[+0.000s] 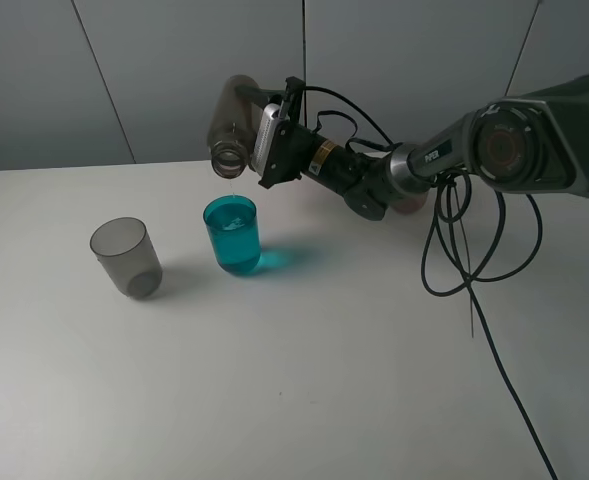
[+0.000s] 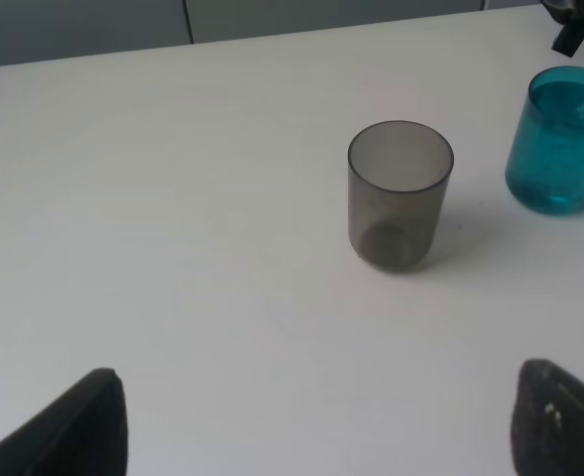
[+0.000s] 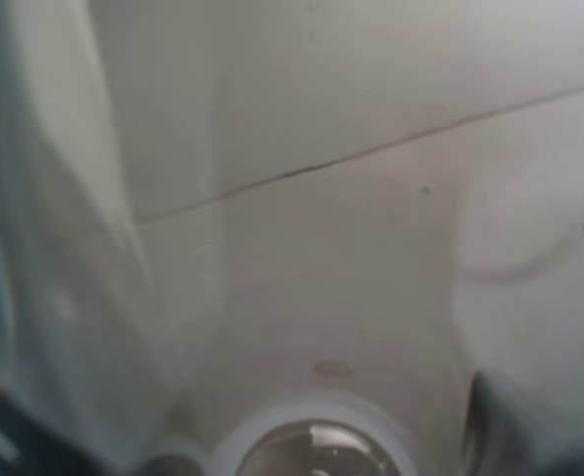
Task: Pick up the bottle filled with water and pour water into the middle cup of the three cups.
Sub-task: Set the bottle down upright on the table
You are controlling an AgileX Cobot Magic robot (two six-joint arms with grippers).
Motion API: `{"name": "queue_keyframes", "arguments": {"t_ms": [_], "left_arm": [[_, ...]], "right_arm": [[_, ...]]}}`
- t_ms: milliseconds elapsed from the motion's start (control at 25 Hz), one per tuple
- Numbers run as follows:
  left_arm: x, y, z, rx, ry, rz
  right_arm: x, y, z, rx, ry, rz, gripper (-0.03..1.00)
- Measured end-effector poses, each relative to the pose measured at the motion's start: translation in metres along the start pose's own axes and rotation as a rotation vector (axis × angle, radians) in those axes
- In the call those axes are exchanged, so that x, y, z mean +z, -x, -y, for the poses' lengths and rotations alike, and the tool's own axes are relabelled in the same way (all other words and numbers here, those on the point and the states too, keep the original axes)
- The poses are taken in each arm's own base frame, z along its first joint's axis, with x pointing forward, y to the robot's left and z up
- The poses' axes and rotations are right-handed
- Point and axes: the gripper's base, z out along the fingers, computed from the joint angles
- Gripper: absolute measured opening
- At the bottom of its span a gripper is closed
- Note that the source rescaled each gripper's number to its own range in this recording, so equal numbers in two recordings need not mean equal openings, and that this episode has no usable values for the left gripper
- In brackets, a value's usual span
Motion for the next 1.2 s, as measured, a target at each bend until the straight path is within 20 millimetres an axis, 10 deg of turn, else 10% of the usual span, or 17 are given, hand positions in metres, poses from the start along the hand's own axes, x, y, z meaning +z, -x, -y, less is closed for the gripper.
{"name": "queue_keyframes", "arguments": {"t_ms": [1200], "left_arm": [[0.000, 0.000, 0.000, 0.000, 0.000, 0.000]], "right_arm": [[0.006, -0.007, 0.013, 0.814, 0.082, -0.197, 0.19]]}}
